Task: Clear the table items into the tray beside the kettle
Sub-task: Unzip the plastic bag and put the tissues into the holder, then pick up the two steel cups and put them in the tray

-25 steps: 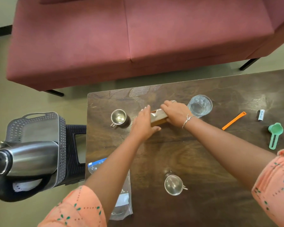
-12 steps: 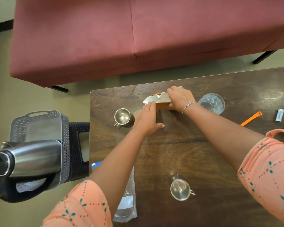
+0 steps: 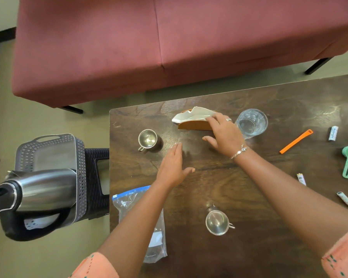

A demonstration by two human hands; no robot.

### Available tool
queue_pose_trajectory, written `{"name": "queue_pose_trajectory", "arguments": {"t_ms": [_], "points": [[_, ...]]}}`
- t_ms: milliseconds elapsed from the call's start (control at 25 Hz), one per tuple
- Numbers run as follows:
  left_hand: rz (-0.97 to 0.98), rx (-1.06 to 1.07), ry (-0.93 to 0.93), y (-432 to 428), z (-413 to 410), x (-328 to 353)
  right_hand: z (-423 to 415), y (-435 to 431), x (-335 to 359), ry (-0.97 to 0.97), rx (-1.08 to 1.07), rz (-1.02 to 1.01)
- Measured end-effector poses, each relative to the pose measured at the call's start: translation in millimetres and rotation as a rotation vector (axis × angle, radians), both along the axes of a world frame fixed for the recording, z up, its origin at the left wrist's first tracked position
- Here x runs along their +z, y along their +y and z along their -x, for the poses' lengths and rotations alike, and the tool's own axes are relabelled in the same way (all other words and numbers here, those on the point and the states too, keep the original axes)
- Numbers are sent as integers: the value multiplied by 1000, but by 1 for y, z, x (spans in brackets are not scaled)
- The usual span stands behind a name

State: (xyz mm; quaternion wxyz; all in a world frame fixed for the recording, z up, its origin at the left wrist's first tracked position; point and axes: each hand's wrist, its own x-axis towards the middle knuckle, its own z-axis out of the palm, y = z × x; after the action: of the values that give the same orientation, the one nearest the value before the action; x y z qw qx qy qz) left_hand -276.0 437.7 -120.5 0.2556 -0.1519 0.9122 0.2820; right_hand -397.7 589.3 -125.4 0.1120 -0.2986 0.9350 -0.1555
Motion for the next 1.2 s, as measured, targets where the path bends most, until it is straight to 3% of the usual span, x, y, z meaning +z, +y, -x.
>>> {"name": "queue_pose_trajectory", "arguments": {"t_ms": [240,480,600,760,920,1200], "points": [[-81,150,-138,14,-92,-1,-85,61,9,-83,-128,87],[-37,145,-208,21,-155,2,-152,113,-3,-304,-201,-27],[-48,151,-222,22,-170,1,-169,125,-12,-506,-132,-143],[-90,196,-211,20,-169,-2,-185,123,-21,-724,-118,-170],[-122,361,-133,14,-156,2,-195,118,-31,-753,-183,-219],[138,607,12,-61,-80,-1,-204,110,-43,-732,-192,-218]]}}
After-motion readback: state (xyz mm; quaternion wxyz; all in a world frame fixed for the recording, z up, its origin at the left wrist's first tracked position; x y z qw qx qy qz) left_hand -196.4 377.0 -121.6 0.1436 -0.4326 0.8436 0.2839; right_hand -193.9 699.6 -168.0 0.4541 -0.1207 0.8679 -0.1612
